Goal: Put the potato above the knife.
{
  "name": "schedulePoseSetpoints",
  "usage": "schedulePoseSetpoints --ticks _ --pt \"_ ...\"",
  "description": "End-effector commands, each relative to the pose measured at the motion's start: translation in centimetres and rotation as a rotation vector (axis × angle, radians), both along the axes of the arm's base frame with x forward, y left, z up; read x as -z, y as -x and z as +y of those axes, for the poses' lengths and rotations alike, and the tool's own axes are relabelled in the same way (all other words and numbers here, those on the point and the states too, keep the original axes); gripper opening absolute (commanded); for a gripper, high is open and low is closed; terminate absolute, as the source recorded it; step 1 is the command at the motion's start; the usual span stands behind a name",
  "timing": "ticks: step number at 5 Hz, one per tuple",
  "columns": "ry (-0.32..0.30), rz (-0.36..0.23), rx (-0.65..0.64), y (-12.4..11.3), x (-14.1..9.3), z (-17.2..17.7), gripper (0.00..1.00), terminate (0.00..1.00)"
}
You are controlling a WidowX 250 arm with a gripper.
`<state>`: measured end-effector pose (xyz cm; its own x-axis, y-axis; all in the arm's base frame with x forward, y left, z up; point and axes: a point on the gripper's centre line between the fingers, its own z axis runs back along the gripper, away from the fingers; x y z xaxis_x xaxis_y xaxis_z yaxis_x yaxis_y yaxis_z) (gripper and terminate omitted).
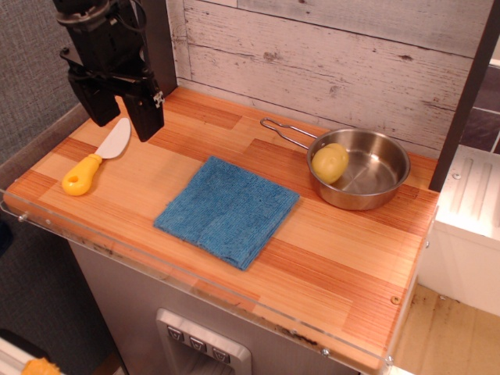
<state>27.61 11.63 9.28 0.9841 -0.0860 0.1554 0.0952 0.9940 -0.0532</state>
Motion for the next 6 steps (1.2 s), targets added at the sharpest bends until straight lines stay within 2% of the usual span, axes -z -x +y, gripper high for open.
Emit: schedulePoseSetpoints --ticks 1,2,3,4,5,6 --pt "0.000 0.000 0.000 0.0 0.0 0.0 1.00 0.00" --pt "0.001 -0.037 0.038 -1.3 0.0 -2.0 1.00 0.00" --pt "-0.037 -0.051 0.108 -3.1 -0.3 -5.9 1.00 0.00" --pt "-0.046 -0.088 0.107 -4.9 -0.3 -10.2 1.00 0.00" --pt "-0.052 -0.100 0.081 -6.9 0.4 -13.4 1.00 0.00" --pt "-0.025 -0.100 0.040 -8.6 1.1 -14.7 1.00 0.00"
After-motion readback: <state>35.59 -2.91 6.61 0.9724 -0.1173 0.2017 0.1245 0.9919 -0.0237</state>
